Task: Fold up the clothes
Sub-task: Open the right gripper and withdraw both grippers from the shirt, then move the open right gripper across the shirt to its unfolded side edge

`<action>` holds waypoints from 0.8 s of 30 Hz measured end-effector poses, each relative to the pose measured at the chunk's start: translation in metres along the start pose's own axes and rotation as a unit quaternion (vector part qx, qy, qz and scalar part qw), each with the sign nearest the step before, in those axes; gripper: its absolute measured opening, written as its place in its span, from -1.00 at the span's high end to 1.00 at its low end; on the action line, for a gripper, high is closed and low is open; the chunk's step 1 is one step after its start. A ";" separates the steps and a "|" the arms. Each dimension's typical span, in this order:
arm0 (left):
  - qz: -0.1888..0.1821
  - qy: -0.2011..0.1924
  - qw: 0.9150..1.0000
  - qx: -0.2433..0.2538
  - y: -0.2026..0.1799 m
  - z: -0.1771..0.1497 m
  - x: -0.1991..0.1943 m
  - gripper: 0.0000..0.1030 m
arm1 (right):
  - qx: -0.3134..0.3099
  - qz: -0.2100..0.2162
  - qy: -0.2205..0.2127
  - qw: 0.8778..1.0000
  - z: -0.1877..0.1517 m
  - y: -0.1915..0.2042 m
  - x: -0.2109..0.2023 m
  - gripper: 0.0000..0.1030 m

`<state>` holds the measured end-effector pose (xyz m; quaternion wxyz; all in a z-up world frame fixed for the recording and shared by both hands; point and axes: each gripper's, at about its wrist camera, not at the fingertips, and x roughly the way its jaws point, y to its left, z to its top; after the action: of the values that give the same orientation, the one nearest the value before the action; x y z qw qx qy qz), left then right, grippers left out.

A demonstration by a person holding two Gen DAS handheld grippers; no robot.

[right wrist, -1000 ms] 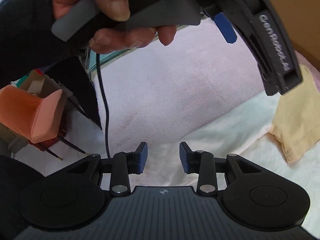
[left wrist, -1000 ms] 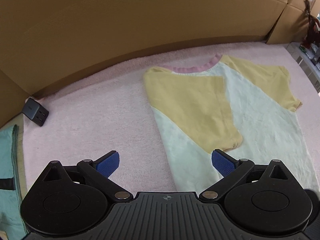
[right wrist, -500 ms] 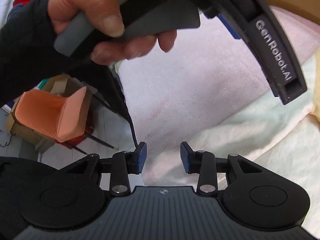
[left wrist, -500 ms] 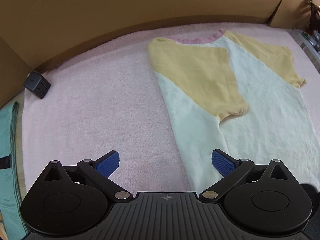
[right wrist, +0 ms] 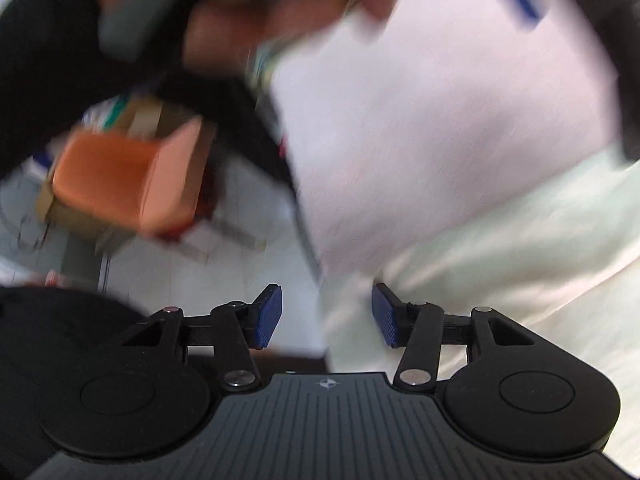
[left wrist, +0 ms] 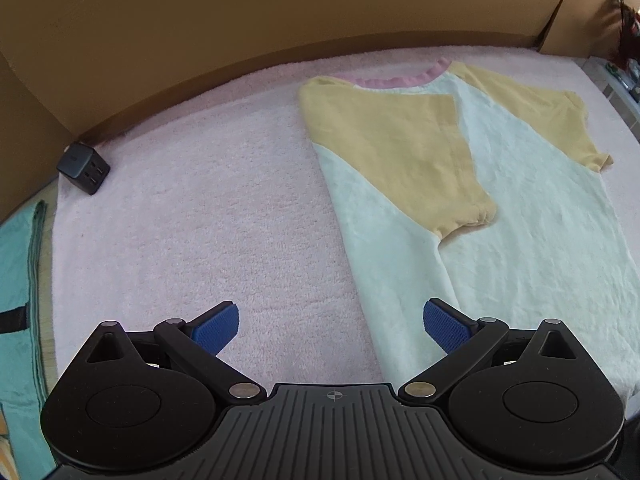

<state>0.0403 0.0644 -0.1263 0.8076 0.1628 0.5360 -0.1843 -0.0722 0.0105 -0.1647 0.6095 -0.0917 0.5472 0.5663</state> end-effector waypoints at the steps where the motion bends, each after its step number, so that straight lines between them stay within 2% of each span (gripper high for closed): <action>1: 0.002 -0.003 1.000 0.004 -0.001 0.000 -0.001 -1.00 | 0.004 0.013 0.008 1.000 -0.002 0.003 -0.003 -0.18; 4: 0.003 -0.009 1.000 0.004 -0.001 0.004 -0.002 -1.00 | 0.041 0.046 -0.016 0.998 -0.012 -0.002 -0.028 -0.12; 6: 0.004 -0.017 1.000 0.001 -0.001 0.010 -0.002 -1.00 | 0.057 0.024 -0.036 0.997 -0.019 -0.009 -0.048 -0.13; 9: -0.008 -0.024 1.000 0.000 -0.007 0.019 0.000 -1.00 | 0.102 -0.035 -0.073 0.992 -0.033 -0.032 -0.083 -0.13; 12: -0.018 -0.025 0.999 0.027 -0.026 0.015 0.002 -1.00 | 0.158 -0.116 -0.110 0.974 -0.056 -0.071 -0.124 -0.13; 14: -0.018 -0.022 0.999 0.044 -0.042 0.003 0.004 -1.00 | 0.201 -0.172 -0.139 0.954 -0.068 -0.094 -0.151 -0.13; 16: -0.020 -0.021 0.998 0.059 -0.059 -0.018 0.005 -1.00 | 0.239 -0.228 -0.165 0.929 -0.078 -0.116 -0.176 -0.08; 18: -0.020 -0.020 0.996 0.081 -0.078 -0.043 0.005 -1.00 | 0.260 -0.265 -0.185 0.910 -0.081 -0.133 -0.193 0.31; 19: -0.021 -0.019 0.995 0.092 -0.087 -0.055 0.005 -1.00 | 0.267 -0.277 -0.195 0.902 -0.080 -0.139 -0.198 0.38; 21: -0.017 -0.014 0.992 0.124 -0.102 -0.078 0.003 -1.00 | 0.270 -0.282 -0.213 0.896 -0.069 -0.143 -0.191 0.52; 23: -0.013 -0.009 0.988 0.157 -0.117 -0.101 0.002 -1.00 | 0.251 -0.283 -0.217 0.900 -0.049 -0.146 -0.178 0.55; 24: -0.027 -0.001 0.986 0.163 -0.119 -0.108 0.002 -0.98 | 0.237 -0.286 -0.213 0.904 -0.039 -0.147 -0.169 0.55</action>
<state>-0.1022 0.0091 -0.1757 0.7658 0.2779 0.5017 -0.2911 0.0628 -0.1677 -0.1236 0.8509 0.0262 0.4729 0.2272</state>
